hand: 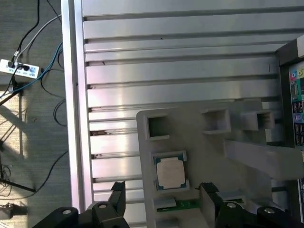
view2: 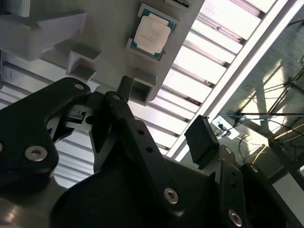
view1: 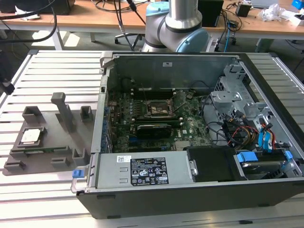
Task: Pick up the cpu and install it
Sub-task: 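Pick up the cpu and move it towards the insertion slot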
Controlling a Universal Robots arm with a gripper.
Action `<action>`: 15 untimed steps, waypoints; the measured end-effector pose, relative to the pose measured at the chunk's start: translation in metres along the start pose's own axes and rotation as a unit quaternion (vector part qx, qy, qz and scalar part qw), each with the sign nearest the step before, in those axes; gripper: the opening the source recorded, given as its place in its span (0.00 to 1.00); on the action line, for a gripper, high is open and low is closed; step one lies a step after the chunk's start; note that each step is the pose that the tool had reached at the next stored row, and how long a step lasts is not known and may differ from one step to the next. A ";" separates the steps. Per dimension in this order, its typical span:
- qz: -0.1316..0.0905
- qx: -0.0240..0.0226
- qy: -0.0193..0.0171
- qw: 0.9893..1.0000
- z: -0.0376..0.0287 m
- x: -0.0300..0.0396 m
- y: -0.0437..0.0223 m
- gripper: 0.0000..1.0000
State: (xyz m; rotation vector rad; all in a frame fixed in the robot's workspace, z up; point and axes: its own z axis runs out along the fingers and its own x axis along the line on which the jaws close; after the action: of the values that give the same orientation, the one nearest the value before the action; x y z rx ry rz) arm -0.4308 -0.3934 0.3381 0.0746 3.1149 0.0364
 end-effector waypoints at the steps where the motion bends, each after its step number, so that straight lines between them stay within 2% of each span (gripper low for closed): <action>1: -0.010 0.004 0.000 1.000 0.0012 -0.0004 0.0000 0.72; 3: -0.022 0.017 0.000 1.000 0.0024 -0.0007 0.0000 0.72; 5: -0.028 0.024 0.000 0.999 0.0048 -0.0013 -0.0001 0.72; 8: -0.038 0.025 0.000 0.999 0.0127 -0.0055 0.0001 0.72; 12: -0.040 0.025 0.001 0.999 0.0178 -0.0079 0.0001 0.72; 15: -0.040 0.025 0.001 0.999 0.0246 -0.0103 0.0001 0.72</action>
State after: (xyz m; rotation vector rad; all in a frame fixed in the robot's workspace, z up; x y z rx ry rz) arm -0.4198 -0.3933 0.3138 -0.0478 3.1176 -0.0420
